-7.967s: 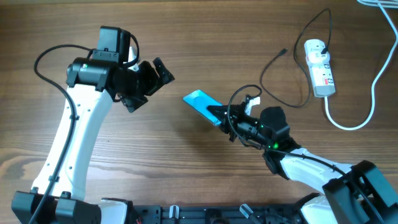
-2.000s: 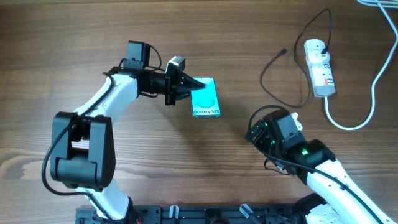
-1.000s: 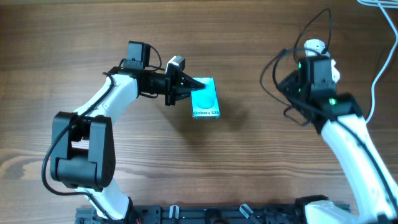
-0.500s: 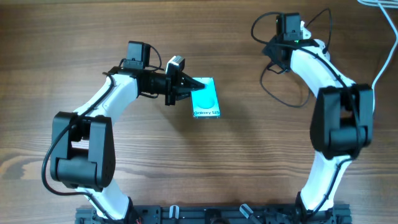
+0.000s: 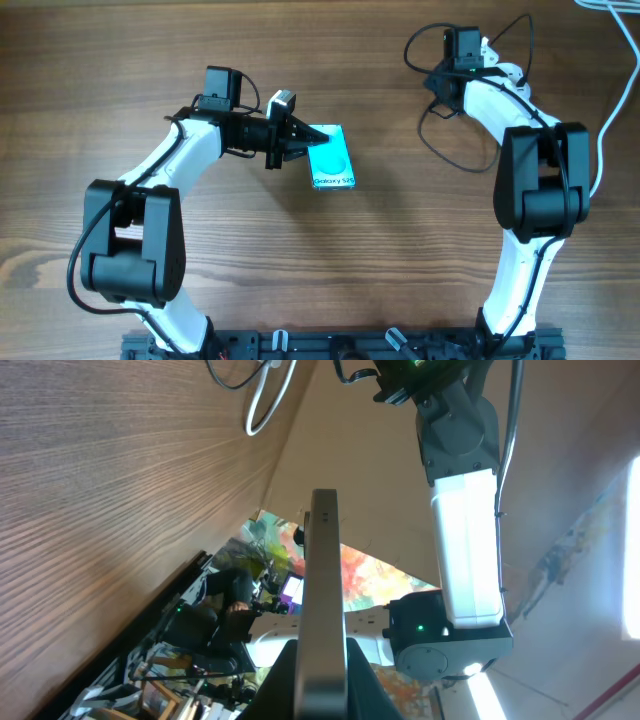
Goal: Plug charger to phone and switch on socket
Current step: 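Move the right gripper to the black cable and grasp its USB-C end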
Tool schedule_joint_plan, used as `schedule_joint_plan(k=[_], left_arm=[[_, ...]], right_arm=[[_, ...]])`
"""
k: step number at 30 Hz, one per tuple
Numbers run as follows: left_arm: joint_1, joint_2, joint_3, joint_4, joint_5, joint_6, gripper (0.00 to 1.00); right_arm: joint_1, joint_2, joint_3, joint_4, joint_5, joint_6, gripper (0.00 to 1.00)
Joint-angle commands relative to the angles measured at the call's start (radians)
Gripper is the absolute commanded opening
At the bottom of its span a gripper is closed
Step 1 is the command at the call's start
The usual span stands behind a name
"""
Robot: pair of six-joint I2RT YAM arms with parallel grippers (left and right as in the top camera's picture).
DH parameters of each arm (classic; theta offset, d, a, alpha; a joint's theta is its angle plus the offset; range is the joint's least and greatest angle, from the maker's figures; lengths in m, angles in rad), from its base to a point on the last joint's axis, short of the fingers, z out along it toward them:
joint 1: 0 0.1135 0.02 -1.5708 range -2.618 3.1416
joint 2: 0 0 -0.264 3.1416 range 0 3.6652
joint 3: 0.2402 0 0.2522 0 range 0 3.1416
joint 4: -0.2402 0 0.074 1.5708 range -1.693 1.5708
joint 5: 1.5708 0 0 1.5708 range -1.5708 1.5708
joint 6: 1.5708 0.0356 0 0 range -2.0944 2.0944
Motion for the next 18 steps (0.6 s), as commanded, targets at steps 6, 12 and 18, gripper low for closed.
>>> schedule_joint_plan(k=[6, 12, 18], left_arm=[[0.003, -0.005, 0.006, 0.0, 0.027, 0.019, 0.04], [0.003, -0.005, 0.006, 0.0, 0.027, 0.019, 0.04], [0.003, -0.005, 0.006, 0.0, 0.028, 0.019, 0.04]], right_arm=[[-0.003, 0.058, 0.017, 0.003, -0.009, -0.053, 0.38], [-0.001, 0.09, 0.017, -0.01, -0.023, -0.1, 0.22], [0.0, 0.09, 0.017, -0.027, -0.117, -0.244, 0.05]])
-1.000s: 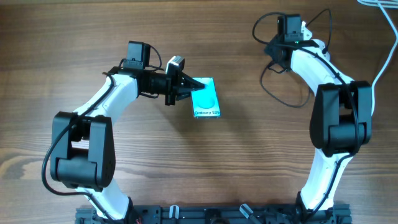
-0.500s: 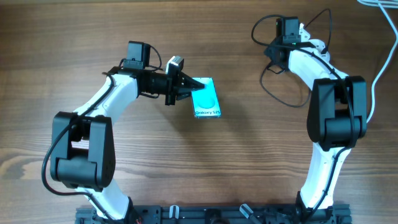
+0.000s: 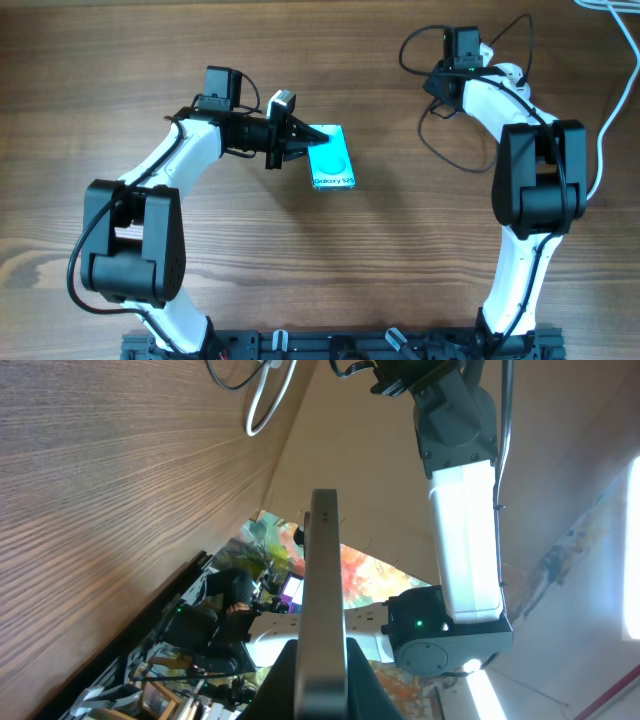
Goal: Plug charger to phone and switch on socket
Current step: 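Move the right gripper to the black cable and grasp its USB-C end, then carry the USB-C plug with the right gripper toward the phone's port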
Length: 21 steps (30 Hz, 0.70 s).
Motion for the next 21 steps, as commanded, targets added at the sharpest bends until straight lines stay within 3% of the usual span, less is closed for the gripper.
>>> schedule_joint_plan(k=[1, 12, 21], left_arm=[[0.003, -0.005, 0.006, 0.0, 0.027, 0.019, 0.04], [0.004, -0.005, 0.006, 0.0, 0.028, 0.019, 0.04], [0.004, -0.005, 0.006, 0.0, 0.028, 0.02, 0.04]], right_arm=[[0.004, 0.06, -0.003, -0.043, -0.126, -0.11, 0.05], [0.141, 0.05, -0.003, -0.29, -0.254, -0.251, 0.04], [0.255, 0.032, -0.005, -0.663, -0.338, -0.192, 0.04]])
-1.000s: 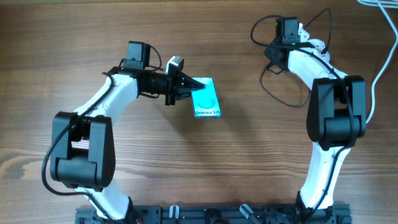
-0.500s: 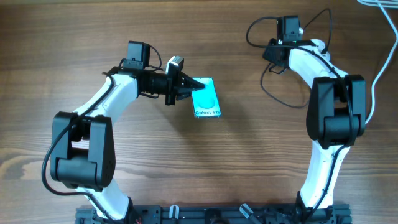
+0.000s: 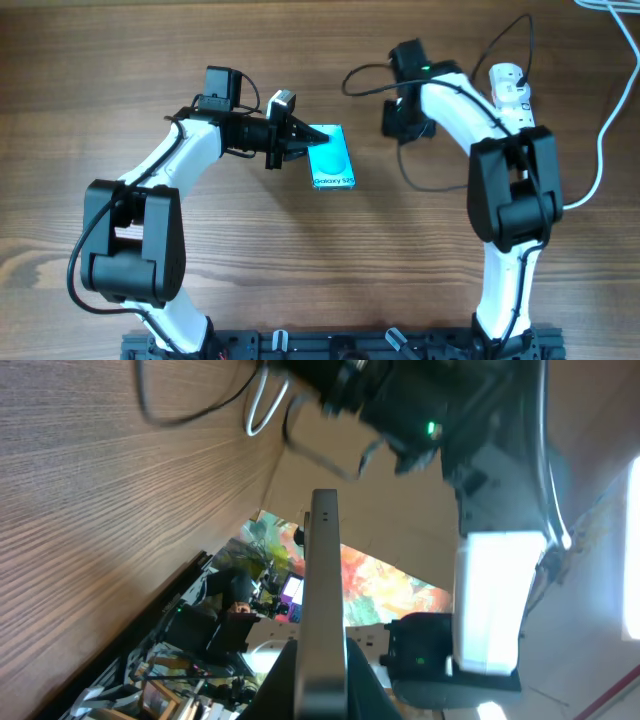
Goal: Plug charger to phone and switch on socket
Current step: 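Carry the USB-C plug with the right gripper toward the phone's port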
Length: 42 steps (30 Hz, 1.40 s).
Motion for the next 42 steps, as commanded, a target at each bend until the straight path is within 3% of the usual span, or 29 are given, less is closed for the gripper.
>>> schedule_joint_plan(k=[1, 4, 8, 11, 16, 22, 26, 28, 31, 42], left_arm=[[0.004, -0.005, 0.006, 0.0, 0.028, 0.02, 0.04], [0.004, -0.005, 0.006, -0.001, 0.028, 0.02, 0.04], [0.003, -0.005, 0.006, 0.0, 0.028, 0.02, 0.04], [0.003, -0.005, 0.006, 0.0, 0.028, 0.02, 0.04], [0.003, -0.005, 0.006, 0.0, 0.028, 0.02, 0.04], [0.003, -0.005, 0.006, -0.008, 0.028, 0.02, 0.04], [0.003, -0.005, 0.006, -0.008, 0.028, 0.02, 0.04], [0.003, -0.005, 0.006, -0.008, 0.028, 0.02, 0.04], [0.003, -0.005, 0.006, -0.008, 0.028, 0.02, 0.04], [0.003, -0.005, 0.006, -0.007, 0.028, 0.021, 0.04]], right_arm=[[0.058, 0.07, -0.068, -0.121, -0.15, 0.015, 0.05], [0.064, 0.07, -0.068, -0.124, -0.151, 0.016, 0.06], [0.053, 0.07, -0.067, -0.108, -0.145, 0.016, 0.28], [0.051, 0.07, -0.068, -0.071, -0.139, 0.016, 0.38], [0.051, 0.07, -0.068, -0.014, -0.13, 0.016, 0.47], [0.051, 0.07, -0.068, -0.01, -0.024, 0.016, 0.49], [0.051, 0.071, -0.072, -0.011, -0.022, 0.016, 0.42], [0.051, 0.071, -0.09, -0.005, -0.022, 0.016, 0.24], [0.051, 0.071, -0.142, 0.021, -0.023, 0.016, 0.07], [0.042, 0.063, -0.158, 0.075, -0.132, -0.043, 0.04]])
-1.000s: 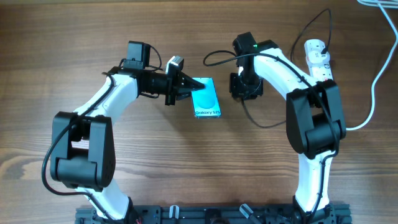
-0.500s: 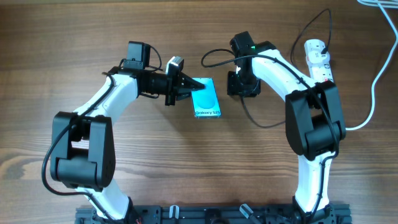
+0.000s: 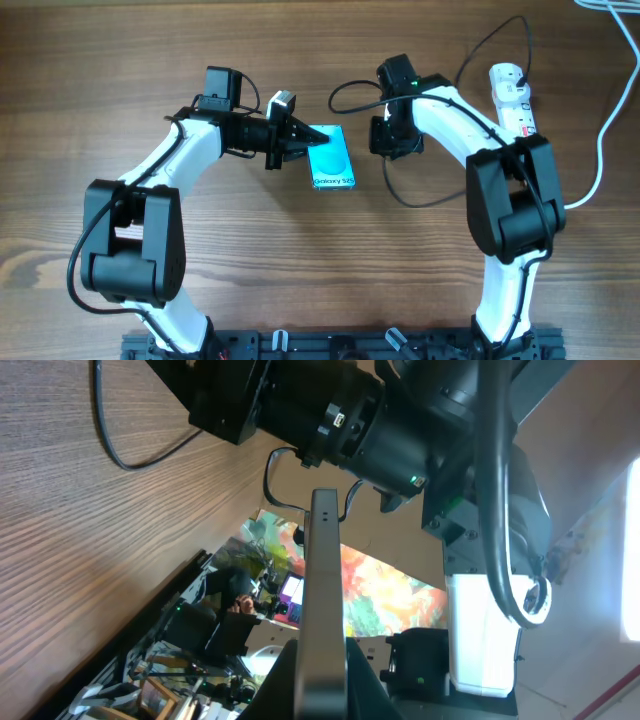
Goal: Plug charger to phone and switch on socket
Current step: 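Carry the USB-C plug with the right gripper toward the phone's port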
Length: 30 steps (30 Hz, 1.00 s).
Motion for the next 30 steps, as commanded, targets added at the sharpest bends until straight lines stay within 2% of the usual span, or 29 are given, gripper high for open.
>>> schedule_joint_plan(k=[1, 11, 18, 21, 25, 30], left_arm=[[0.004, -0.005, 0.006, 0.001, 0.027, 0.025, 0.04], [0.004, -0.005, 0.006, 0.041, 0.029, 0.206, 0.04], [0.004, -0.005, 0.006, 0.162, 0.045, 0.206, 0.04], [0.006, -0.005, 0.006, 0.227, 0.095, 0.206, 0.04], [0.021, -0.005, 0.006, 0.256, 0.108, 0.206, 0.04], [0.039, -0.005, 0.006, 0.271, 0.108, 0.206, 0.04]], right_arm=[[-0.004, 0.108, -0.038, -0.019, -0.035, -0.035, 0.04], [-0.033, -0.253, -0.035, -0.24, -0.447, -0.353, 0.04], [-0.033, -0.436, -0.035, -0.432, -0.478, -0.421, 0.04], [-0.033, -0.524, -0.036, -0.513, -0.556, -0.485, 0.04], [-0.033, -0.668, -0.073, -0.555, -0.59, -0.498, 0.04], [-0.033, -0.943, -0.228, -0.53, -0.669, -0.494, 0.04]])
